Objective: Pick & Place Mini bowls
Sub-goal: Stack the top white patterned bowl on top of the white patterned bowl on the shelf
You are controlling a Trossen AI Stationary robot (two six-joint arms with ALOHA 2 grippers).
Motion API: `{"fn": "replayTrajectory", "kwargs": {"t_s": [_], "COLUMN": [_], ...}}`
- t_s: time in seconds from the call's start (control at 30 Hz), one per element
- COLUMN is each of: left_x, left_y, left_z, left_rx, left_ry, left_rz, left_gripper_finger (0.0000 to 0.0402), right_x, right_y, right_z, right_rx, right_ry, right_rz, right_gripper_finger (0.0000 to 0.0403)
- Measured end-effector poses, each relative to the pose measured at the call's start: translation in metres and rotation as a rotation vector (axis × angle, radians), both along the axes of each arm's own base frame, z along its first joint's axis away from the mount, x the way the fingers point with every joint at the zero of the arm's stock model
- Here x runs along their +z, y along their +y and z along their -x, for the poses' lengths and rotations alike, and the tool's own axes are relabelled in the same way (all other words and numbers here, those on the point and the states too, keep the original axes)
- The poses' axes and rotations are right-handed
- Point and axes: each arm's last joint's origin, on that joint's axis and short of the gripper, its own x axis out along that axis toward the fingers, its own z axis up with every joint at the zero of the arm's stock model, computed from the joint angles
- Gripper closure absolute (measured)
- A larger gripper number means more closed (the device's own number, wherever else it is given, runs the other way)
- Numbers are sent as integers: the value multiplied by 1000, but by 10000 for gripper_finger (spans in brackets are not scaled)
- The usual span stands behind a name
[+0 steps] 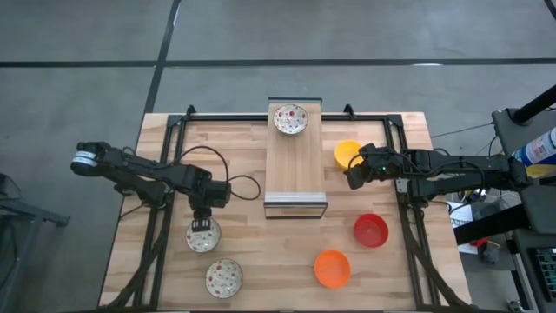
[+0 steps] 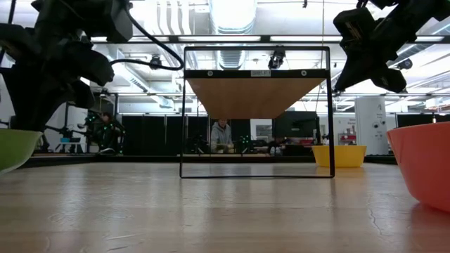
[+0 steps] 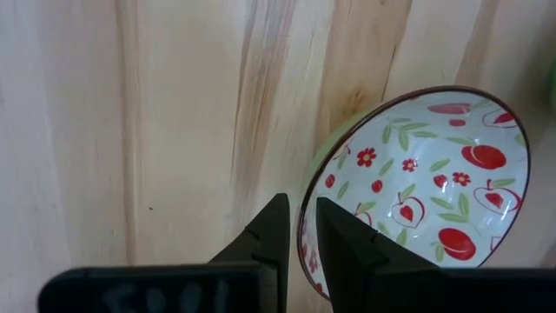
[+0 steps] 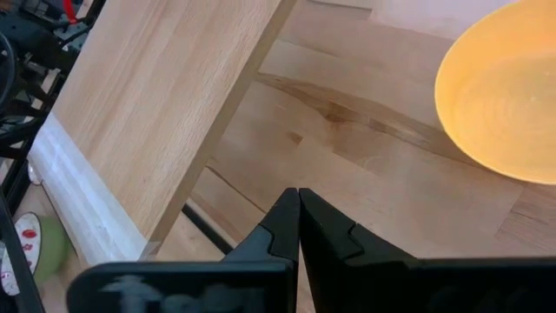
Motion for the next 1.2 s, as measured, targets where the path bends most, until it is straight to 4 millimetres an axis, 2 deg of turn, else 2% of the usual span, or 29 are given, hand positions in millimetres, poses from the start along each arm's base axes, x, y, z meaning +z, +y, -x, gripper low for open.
{"fn": "replayTrajectory", "kwargs": {"t_s": [0.73,1.0,1.2], "left_x": [0,-1,-3], "left_y": [-1,0,-2], "left_z": [-1,-2,-2], "left_rx": [26,11,1], "left_ry": [6,-12,-21], "left_rz": [28,-11,44], "left_gripper_finger": [348,348,348], "right_x": [0,0,0], "right_y": [0,0,0], "right_z": [0,0,0], "right_rx": [-13,-15,-18], "right_ry": [-2,-4,-5], "right_rz": [-9,-12,-15], "right_gripper_finger": [394,394,394]}}
